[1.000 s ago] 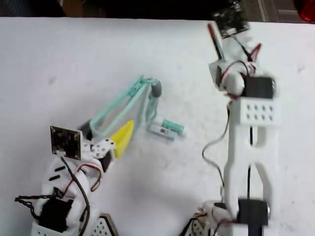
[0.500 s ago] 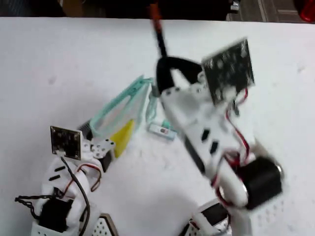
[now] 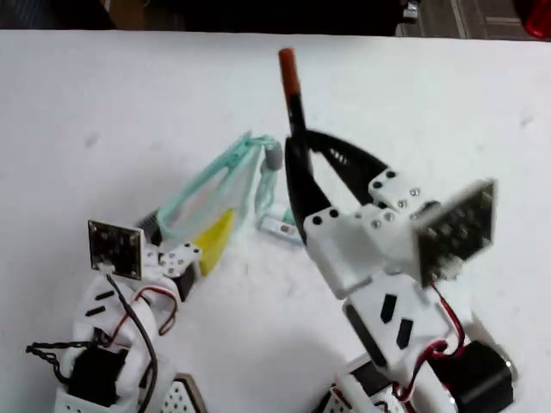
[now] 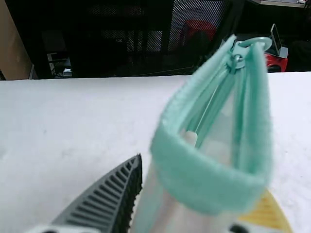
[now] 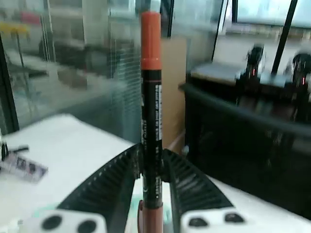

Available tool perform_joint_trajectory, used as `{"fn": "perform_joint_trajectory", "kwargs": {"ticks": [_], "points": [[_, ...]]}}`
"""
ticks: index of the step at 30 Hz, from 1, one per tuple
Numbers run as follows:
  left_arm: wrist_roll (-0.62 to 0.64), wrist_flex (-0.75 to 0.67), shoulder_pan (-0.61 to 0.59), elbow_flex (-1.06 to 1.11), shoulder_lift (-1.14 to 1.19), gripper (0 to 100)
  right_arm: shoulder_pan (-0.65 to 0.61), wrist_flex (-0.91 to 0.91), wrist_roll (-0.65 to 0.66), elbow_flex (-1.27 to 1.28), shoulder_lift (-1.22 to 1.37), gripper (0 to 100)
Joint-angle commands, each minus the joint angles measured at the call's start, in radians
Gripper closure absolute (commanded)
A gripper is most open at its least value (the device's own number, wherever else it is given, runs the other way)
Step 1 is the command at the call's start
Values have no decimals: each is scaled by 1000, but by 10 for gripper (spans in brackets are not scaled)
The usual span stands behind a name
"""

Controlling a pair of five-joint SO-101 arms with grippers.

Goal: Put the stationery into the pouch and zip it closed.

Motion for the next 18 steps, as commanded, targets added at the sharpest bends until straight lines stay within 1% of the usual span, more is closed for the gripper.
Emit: {"fn": "perform_joint_trajectory", "kwargs": {"ticks": [1,4,6,10,14,18], "points": [[12,-17,-4,-5,2,714,-12,-191,-9,5,33,982],[14,-17,-4,-2,2,710,-31,-338,-8,-15,94,982],[14,-25,-4,11,2,710,-38,-377,-9,-57,145,982],[14,-25,-4,12,2,710,-120,-377,-9,-144,249,982],[14,-25,-4,11,2,710,-211,-378,-9,-141,320,982],[14,-25,-4,11,2,710,-232,-384,-8,-95,348,982]]}}
